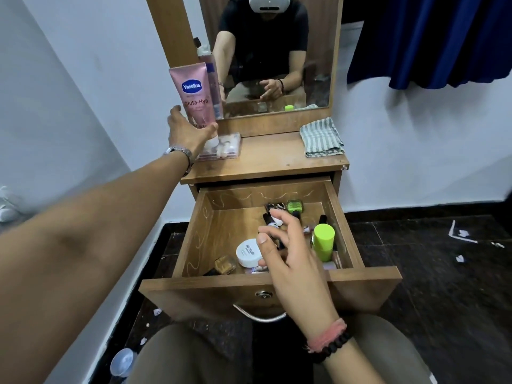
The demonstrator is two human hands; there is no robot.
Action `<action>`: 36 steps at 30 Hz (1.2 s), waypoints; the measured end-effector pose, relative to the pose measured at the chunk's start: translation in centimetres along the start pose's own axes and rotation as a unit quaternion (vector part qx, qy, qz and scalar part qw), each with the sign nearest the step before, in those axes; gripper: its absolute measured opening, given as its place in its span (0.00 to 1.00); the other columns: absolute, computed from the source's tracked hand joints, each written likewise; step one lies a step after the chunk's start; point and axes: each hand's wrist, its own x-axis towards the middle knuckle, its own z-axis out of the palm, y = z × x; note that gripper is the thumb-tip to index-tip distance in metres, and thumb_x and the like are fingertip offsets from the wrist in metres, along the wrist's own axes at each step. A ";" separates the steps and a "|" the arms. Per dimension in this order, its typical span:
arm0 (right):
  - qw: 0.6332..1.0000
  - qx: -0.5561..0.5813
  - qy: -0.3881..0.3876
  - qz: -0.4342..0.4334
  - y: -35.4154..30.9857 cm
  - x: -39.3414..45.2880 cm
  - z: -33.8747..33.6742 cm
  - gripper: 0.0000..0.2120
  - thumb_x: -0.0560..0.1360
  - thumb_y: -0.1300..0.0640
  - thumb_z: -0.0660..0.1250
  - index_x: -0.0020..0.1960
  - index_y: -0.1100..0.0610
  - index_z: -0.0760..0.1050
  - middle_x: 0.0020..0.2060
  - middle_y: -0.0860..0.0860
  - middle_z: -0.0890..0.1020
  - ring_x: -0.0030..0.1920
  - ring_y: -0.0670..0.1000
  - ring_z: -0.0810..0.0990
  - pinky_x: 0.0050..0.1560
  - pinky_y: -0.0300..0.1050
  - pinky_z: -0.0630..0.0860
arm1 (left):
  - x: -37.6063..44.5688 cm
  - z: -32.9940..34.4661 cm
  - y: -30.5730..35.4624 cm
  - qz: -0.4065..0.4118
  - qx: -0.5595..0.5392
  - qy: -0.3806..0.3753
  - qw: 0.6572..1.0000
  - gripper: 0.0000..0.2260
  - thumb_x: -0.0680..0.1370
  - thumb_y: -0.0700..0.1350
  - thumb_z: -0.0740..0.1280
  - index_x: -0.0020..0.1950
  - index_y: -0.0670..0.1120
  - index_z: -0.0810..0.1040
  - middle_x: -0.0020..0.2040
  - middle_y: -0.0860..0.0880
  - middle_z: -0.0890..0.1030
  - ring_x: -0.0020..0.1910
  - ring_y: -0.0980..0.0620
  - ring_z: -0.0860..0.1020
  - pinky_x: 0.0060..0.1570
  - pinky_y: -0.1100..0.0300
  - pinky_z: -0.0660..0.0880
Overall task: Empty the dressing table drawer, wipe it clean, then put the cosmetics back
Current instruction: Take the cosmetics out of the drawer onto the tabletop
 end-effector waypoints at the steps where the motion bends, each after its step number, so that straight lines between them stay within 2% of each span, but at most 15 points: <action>1: 1.000 -0.001 0.000 -0.001 0.0 0.0 0.0 0.17 0.77 0.40 0.57 0.65 0.36 0.61 0.56 0.33 0.77 0.42 0.39 0.82 0.49 0.44 0.77 | -0.4 -0.3 0.0 0.002 0.003 0.018 1.000 0.38 0.70 0.58 0.72 0.73 0.46 0.59 0.70 0.46 0.66 0.67 0.48 0.70 0.65 0.52 0.70; 3: 1.000 -0.008 0.003 -0.005 0.1 -0.1 0.1 0.17 0.77 0.42 0.58 0.65 0.37 0.62 0.56 0.34 0.78 0.42 0.39 0.81 0.49 0.44 0.76 | -1.9 -1.0 0.3 0.030 -0.013 0.049 0.998 0.33 0.72 0.59 0.69 0.72 0.47 0.62 0.69 0.47 0.68 0.65 0.50 0.71 0.64 0.53 0.72; 5: 1.000 -0.014 0.014 -0.006 0.0 -0.2 0.2 0.15 0.77 0.45 0.60 0.63 0.39 0.64 0.55 0.34 0.78 0.43 0.38 0.79 0.49 0.42 0.75 | -4.3 -1.4 1.1 0.085 -0.046 0.031 0.995 0.23 0.75 0.53 0.68 0.66 0.47 0.68 0.63 0.49 0.73 0.57 0.53 0.75 0.57 0.57 0.75; 7: 0.999 0.009 0.036 -0.005 0.0 -0.1 0.2 0.13 0.77 0.49 0.62 0.61 0.40 0.68 0.53 0.35 0.79 0.46 0.38 0.78 0.50 0.41 0.74 | -7.6 -1.5 2.3 0.145 -0.057 -0.040 0.987 0.13 0.76 0.45 0.68 0.60 0.47 0.74 0.56 0.50 0.78 0.49 0.57 0.77 0.50 0.62 0.77; 9: 0.995 0.050 0.081 -0.001 0.1 0.0 -0.3 0.11 0.77 0.54 0.64 0.57 0.41 0.71 0.51 0.37 0.80 0.48 0.39 0.78 0.50 0.42 0.76 | -11.4 -1.4 3.3 0.186 -0.059 -0.138 0.971 0.09 0.76 0.40 0.67 0.56 0.47 0.76 0.49 0.51 0.80 0.42 0.64 0.77 0.44 0.69 0.75; 11: 0.990 0.047 0.134 0.001 0.2 0.3 -1.5 0.11 0.76 0.56 0.65 0.54 0.41 0.72 0.49 0.39 0.80 0.48 0.40 0.79 0.48 0.40 0.76 | -14.9 -0.9 3.9 0.207 -0.059 -0.234 0.948 0.10 0.76 0.38 0.68 0.56 0.46 0.77 0.48 0.52 0.80 0.42 0.62 0.78 0.44 0.70 0.76; 13: 0.983 0.023 0.183 0.008 0.4 0.4 -3.1 0.13 0.75 0.57 0.65 0.56 0.42 0.73 0.49 0.43 0.79 0.48 0.42 0.79 0.48 0.39 0.76 | -17.8 0.0 4.1 0.198 -0.049 -0.316 0.927 0.13 0.75 0.38 0.70 0.59 0.46 0.76 0.51 0.51 0.80 0.47 0.55 0.80 0.48 0.64 0.78; 17: 0.969 0.011 0.242 0.037 1.6 0.6 -5.9 0.16 0.75 0.57 0.65 0.59 0.42 0.71 0.54 0.46 0.76 0.57 0.50 0.77 0.57 0.49 0.75 | -22.0 2.7 4.7 0.216 0.001 -0.443 0.870 0.24 0.72 0.45 0.74 0.66 0.48 0.73 0.58 0.52 0.78 0.52 0.53 0.78 0.52 0.61 0.77; 20: 0.972 -0.003 0.227 0.059 2.3 0.5 -6.6 0.20 0.74 0.58 0.66 0.62 0.40 0.69 0.57 0.47 0.75 0.57 0.53 0.78 0.57 0.53 0.77 | -23.2 4.7 4.7 0.259 0.036 -0.434 0.862 0.24 0.70 0.45 0.75 0.65 0.47 0.75 0.57 0.49 0.80 0.53 0.52 0.78 0.53 0.58 0.75; 25: 0.979 -0.083 0.172 0.077 2.8 0.7 -6.8 0.24 0.72 0.57 0.66 0.65 0.42 0.67 0.60 0.46 0.77 0.58 0.50 0.76 0.51 0.45 0.74 | -23.0 5.3 4.2 0.281 0.079 -0.377 0.879 0.15 0.72 0.45 0.73 0.57 0.46 0.78 0.51 0.47 0.82 0.49 0.48 0.79 0.43 0.61 0.71; 28: 0.975 -0.170 0.114 0.086 2.9 0.9 -6.7 0.26 0.73 0.52 0.67 0.68 0.40 0.63 0.62 0.45 0.77 0.60 0.48 0.76 0.54 0.47 0.74 | -22.3 3.7 4.0 0.272 0.047 -0.346 0.897 0.16 0.72 0.48 0.73 0.58 0.47 0.78 0.53 0.50 0.82 0.51 0.51 0.78 0.51 0.57 0.75; 31: 0.964 -0.247 0.065 0.079 2.4 1.0 -6.3 0.26 0.74 0.46 0.67 0.68 0.41 0.62 0.61 0.40 0.77 0.58 0.47 0.78 0.54 0.47 0.74 | -21.7 1.5 4.2 0.274 -0.005 -0.325 0.905 0.18 0.71 0.47 0.74 0.60 0.50 0.78 0.55 0.53 0.81 0.52 0.56 0.78 0.55 0.58 0.75; 33: 0.973 -0.218 0.060 0.055 2.1 1.3 -5.8 0.21 0.73 0.43 0.68 0.64 0.41 0.67 0.56 0.39 0.79 0.53 0.45 0.79 0.51 0.46 0.76 | -21.6 0.0 4.4 0.286 -0.025 -0.306 0.908 0.18 0.71 0.46 0.74 0.60 0.51 0.79 0.55 0.54 0.81 0.52 0.58 0.78 0.55 0.57 0.75; 36: 0.986 -0.160 0.051 0.021 1.6 1.7 -4.8 0.17 0.72 0.45 0.71 0.59 0.43 0.71 0.50 0.41 0.81 0.48 0.42 0.80 0.46 0.43 0.78 | -21.5 -1.6 4.4 0.273 -0.053 -0.282 0.918 0.17 0.71 0.46 0.75 0.60 0.51 0.79 0.55 0.55 0.81 0.53 0.58 0.78 0.55 0.55 0.75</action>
